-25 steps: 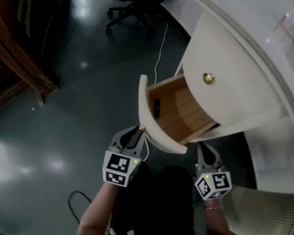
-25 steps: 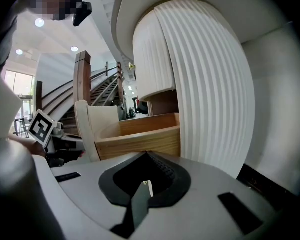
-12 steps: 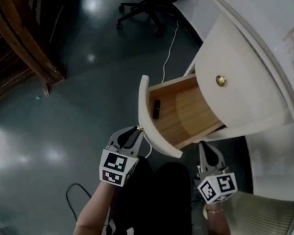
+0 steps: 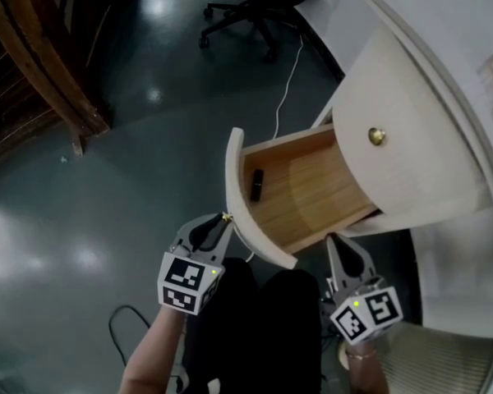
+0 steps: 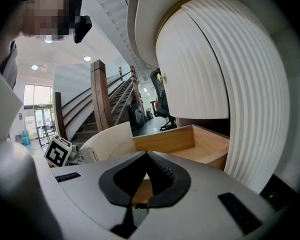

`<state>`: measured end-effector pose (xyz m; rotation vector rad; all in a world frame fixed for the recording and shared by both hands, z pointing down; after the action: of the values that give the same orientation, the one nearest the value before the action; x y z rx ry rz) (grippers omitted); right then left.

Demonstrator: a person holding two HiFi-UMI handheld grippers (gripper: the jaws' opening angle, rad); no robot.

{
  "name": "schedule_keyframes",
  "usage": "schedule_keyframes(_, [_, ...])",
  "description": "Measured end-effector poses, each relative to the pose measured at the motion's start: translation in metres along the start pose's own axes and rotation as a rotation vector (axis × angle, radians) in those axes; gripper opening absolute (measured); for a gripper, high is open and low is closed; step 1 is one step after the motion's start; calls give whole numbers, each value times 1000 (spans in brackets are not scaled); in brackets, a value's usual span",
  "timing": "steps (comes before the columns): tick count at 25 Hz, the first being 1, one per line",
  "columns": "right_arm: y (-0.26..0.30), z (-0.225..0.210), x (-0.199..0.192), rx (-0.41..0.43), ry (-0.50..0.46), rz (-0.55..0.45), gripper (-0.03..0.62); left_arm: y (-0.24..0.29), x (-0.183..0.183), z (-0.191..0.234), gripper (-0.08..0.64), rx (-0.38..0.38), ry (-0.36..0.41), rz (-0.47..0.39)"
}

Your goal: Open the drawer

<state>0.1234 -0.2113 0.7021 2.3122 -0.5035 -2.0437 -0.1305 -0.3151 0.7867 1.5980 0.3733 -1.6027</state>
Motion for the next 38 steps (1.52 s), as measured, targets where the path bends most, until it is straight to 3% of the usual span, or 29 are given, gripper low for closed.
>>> schedule_keyframes(5, [6,-2,4,3,2,-3,3,-2,-1,1,81,-3,-35,-2])
schedule_keyframes(20, [11,-2,7,20,44,-29,3,-16,4,-2,81,12,0,-21])
schedule_keyframes(38, [25,4,18,63,57,-87,3,-22,57,29,80,121,-14,-170])
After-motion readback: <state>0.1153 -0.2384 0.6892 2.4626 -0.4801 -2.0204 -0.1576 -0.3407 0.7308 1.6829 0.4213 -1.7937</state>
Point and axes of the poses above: the fingertips, and each gripper's own axes: y forward along the fingers, z to its left, x out of its top, the point moved 8 cm from there along -y, backward along the fingers, and after that the axes turned 7 degrees about -z, right-handed, at the moved point
